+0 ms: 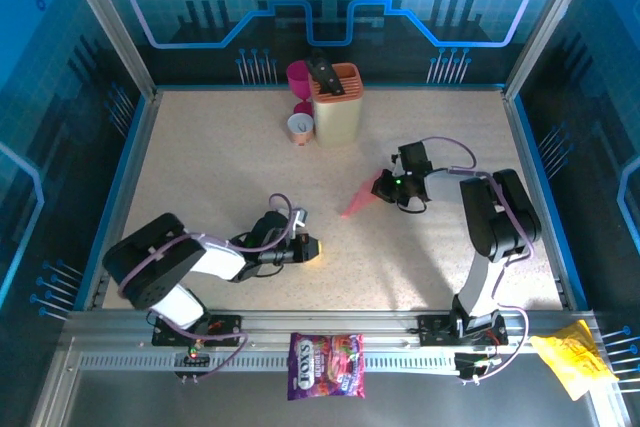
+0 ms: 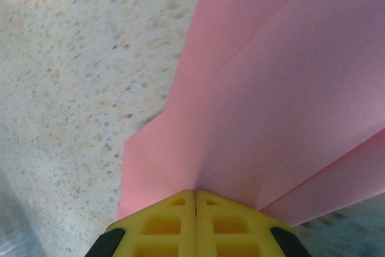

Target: Fold a paper plane with a square sheet of paper (pick it up from the middle)

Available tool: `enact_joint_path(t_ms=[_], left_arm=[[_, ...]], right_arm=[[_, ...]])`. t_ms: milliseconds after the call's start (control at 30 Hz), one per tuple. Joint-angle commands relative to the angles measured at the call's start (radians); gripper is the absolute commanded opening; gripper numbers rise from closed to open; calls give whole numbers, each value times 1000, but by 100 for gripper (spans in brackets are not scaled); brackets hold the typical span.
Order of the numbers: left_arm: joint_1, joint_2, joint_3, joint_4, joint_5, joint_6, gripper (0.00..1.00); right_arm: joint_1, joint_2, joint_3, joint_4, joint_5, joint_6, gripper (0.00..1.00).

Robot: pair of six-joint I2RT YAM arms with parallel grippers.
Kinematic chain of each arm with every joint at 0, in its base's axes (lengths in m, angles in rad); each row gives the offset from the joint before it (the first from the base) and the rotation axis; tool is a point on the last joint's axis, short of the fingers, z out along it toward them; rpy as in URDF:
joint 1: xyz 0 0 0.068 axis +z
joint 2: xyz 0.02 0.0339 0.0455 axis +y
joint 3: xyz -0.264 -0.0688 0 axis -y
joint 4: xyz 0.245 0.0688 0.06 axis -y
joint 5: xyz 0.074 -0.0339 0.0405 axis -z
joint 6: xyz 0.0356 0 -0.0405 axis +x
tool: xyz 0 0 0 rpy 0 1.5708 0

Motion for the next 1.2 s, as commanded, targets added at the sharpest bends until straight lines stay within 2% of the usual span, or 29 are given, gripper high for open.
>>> enact_joint_path(t_ms=[0, 267, 433, 467, 633, 700, 800, 933, 1100, 1167], left_arm=[[-7, -103, 63, -295, -27, 50, 0], [18, -279, 132, -468, -105, 65, 0], [62, -348, 143, -511, -162, 38, 0], [73, -356, 150, -518, -171, 34, 2], [151, -342, 199, -561, -155, -9, 31], [178, -319, 220, -567, -129, -11, 39], [207, -281, 248, -608, -116, -4, 43], [237, -221, 287, -657, -81, 21, 41], [246, -140, 344, -718, -37, 60, 25], [246, -116, 356, -725, -35, 67, 23]], right_arm=[[90, 60, -14, -15, -66, -22, 0], [342, 44, -32, 72, -106, 37, 0], [354, -79, -23, 76, -128, 54, 0], [347, -114, -20, 66, -127, 52, 0], [290, -250, -33, -8, -95, 31, 0], [265, -281, -70, -17, -68, 29, 0], [238, -299, -129, 1, -51, 46, 0], [239, -262, -184, 60, -53, 70, 0], [268, -170, -208, 136, -56, 102, 0], [282, -135, -207, 160, -58, 112, 0]])
